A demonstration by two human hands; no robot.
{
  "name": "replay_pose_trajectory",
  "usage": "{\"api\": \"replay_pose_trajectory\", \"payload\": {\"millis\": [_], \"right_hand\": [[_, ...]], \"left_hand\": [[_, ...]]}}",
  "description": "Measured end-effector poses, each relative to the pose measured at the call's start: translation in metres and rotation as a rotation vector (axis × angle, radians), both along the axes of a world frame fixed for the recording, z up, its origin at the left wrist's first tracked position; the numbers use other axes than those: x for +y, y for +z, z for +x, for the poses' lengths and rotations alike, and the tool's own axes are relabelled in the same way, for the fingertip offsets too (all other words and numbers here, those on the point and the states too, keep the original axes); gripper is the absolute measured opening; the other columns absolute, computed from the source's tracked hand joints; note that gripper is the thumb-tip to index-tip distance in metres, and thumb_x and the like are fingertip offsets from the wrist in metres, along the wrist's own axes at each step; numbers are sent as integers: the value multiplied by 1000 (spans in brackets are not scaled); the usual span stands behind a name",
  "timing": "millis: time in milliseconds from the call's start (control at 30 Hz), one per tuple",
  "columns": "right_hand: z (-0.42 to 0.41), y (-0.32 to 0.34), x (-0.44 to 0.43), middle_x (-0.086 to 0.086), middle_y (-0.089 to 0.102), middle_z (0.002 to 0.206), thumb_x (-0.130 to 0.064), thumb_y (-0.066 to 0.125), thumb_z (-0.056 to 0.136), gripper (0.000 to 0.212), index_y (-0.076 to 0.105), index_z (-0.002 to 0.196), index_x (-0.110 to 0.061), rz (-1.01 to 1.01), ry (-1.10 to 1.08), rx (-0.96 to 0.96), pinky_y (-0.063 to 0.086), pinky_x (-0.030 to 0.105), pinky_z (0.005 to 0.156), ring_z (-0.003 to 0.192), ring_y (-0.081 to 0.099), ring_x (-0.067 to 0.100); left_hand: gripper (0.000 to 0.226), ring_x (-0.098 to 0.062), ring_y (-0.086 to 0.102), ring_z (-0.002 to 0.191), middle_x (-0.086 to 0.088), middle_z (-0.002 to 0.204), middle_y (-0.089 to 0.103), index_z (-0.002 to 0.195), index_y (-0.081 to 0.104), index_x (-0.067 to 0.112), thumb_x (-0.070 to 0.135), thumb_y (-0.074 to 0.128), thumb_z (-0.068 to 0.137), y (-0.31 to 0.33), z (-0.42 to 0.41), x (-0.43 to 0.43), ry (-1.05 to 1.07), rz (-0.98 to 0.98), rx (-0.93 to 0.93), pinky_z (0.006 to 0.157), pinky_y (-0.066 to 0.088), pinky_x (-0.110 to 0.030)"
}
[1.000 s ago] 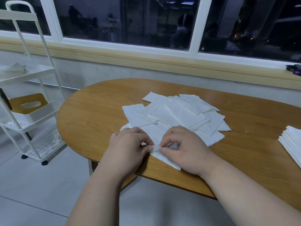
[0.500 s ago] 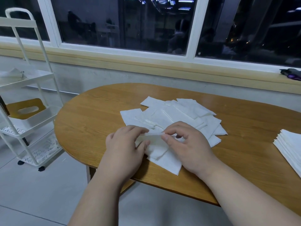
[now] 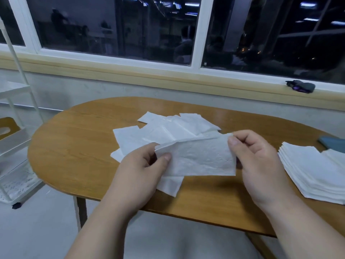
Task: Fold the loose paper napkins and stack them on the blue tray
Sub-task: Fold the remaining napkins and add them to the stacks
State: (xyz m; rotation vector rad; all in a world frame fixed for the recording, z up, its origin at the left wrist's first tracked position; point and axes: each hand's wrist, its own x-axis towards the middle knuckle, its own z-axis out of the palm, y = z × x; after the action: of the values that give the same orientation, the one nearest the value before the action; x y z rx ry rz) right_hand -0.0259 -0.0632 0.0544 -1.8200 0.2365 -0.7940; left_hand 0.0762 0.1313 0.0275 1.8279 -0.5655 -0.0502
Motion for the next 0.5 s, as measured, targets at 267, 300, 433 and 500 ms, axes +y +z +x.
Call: {"api": "replay_pose_trajectory", "payload": {"millis": [267, 300, 433, 500], "right_hand": [[-60, -41, -26, -11, 76, 97, -16, 63, 94, 51, 45, 122, -55, -30, -160, 286, 56, 50, 85, 87, 73, 15], [-65, -44, -29, -11, 75, 101, -23, 63, 94, 57, 38, 122, -65, -65, -189, 333, 56, 51, 87, 89, 72, 14], [-77, -57, -39, -2, 66, 122, -34, 57, 95, 64, 21, 136, -68, -214, -240, 484, 51, 41, 95, 113, 61, 14], [-79, -60, -42, -5, 62, 113, -34, 51, 98, 57, 26, 144, -55, -362, -260, 563, 50, 34, 89, 107, 57, 10]], "left_hand": [[16, 2, 65, 76, 23, 79, 70, 100, 69, 38, 28, 57, 94, -9, -37, -42, -197, 182, -7, 62, 48, -15], [23, 4, 62, 76, 25, 75, 67, 111, 64, 44, 32, 57, 93, -13, -40, -48, -193, 243, -45, 61, 45, -14], [53, 0, 54, 85, 20, 83, 61, 141, 40, 48, 45, 57, 91, -31, -48, -60, -132, 427, -282, 74, 44, -21], [49, -6, 49, 102, 21, 103, 57, 137, 48, 42, 48, 58, 90, -40, -49, -61, -107, 458, -434, 88, 43, -29]]}}
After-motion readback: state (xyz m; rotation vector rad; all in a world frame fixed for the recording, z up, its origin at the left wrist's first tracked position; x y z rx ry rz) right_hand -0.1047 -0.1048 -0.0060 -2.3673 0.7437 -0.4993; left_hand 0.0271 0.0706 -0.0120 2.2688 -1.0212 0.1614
